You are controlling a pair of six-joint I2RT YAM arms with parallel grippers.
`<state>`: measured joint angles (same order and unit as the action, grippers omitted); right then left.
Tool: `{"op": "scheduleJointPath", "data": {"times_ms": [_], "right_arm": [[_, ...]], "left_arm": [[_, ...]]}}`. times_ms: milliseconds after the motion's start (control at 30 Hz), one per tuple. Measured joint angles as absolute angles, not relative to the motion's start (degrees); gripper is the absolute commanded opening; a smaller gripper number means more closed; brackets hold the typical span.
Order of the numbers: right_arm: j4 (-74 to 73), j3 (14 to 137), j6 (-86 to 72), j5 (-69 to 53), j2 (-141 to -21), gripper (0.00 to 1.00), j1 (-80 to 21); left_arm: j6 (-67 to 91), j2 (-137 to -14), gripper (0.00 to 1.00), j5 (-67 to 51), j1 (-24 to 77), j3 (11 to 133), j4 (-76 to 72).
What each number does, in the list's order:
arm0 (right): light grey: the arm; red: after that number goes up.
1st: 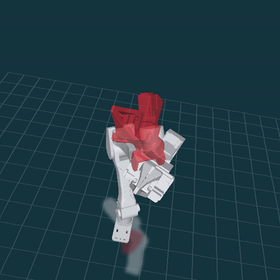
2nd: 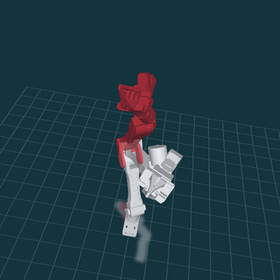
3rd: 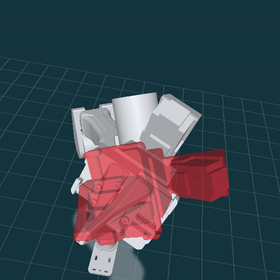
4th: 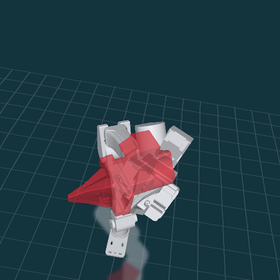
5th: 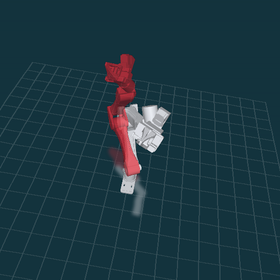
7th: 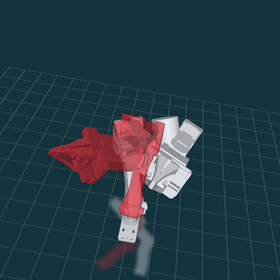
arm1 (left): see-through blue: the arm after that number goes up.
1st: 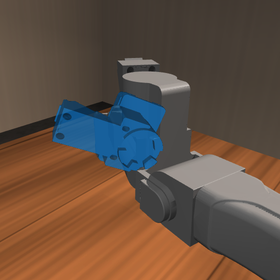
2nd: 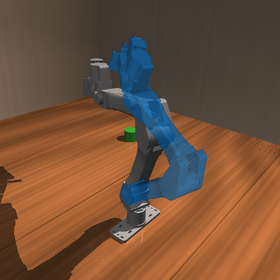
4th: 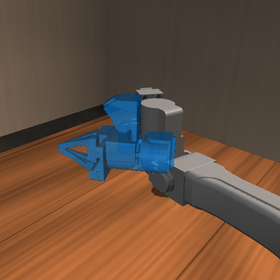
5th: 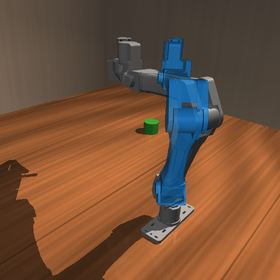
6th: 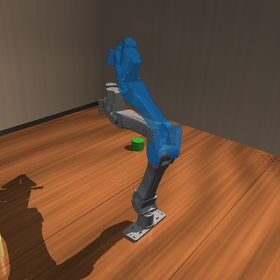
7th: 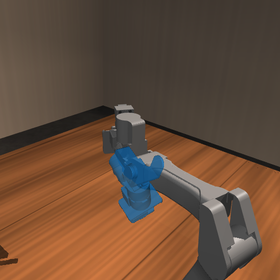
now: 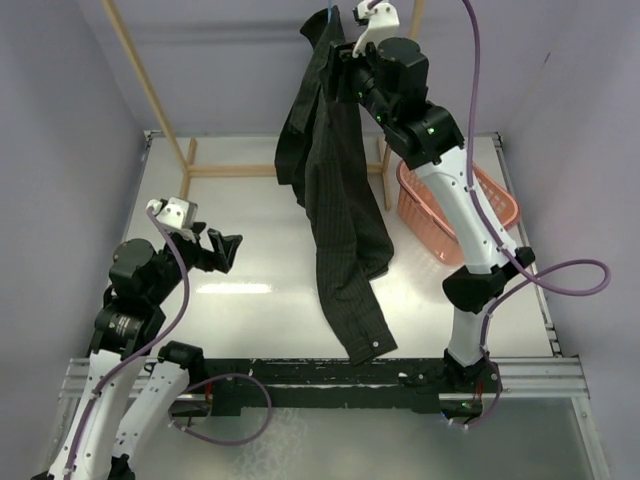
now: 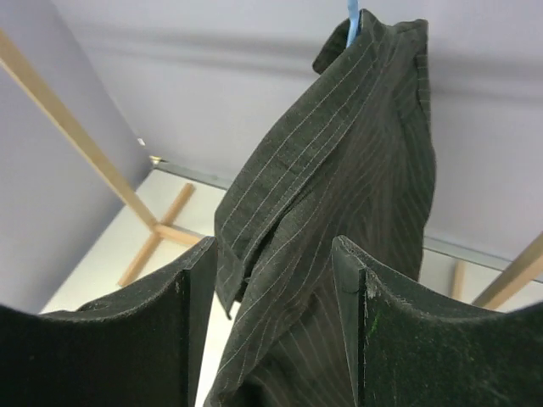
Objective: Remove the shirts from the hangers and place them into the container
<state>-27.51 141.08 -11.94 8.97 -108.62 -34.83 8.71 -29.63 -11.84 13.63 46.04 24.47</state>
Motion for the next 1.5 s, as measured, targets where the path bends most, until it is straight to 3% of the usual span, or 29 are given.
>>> {"op": "scheduleJointPath", "data": {"times_ms": [367,433,533,767,1000,1067,1167,1500], "right_arm": [[-26.37,133.71,-7.05,17.82,-110.41,0.57,-38.50],[-26.94,133.64,-6.85,19.40,-111.11,0.55,-38.50],[-26.76,131.13,-6.52,22.20,-110.89,0.48,-38.50],[-23.16,121.73,-5.30,25.71,-107.00,0.19,-38.28],[-18.06,114.80,-3.01,26.50,-100.36,0.16,-37.85],[-17.02,113.86,-2.28,26.46,-98.89,0.09,-37.78],[-15.14,113.69,-1.48,25.43,-97.80,0.00,-37.30],[-11.62,112.97,-4.23,6.72,-94.89,0.00,-25.80]], "left_arm": [[8.73,-31.46,0.91,-12.43,13.63,46.04,24.45],[8.73,-31.73,0.99,-12.49,13.63,46.04,24.47],[8.75,-31.90,0.99,-12.67,13.63,46.02,24.43],[9.72,-32.62,0.99,-13.54,13.63,45.71,24.25],[9.89,-31.48,1.00,-14.46,13.63,44.99,24.01],[9.89,-30.96,0.99,-14.28,13.63,44.99,24.01],[9.89,-30.68,0.98,-14.17,13.63,44.99,23.99],[9.80,-29.39,0.98,-14.15,13.63,44.62,23.97]]}}
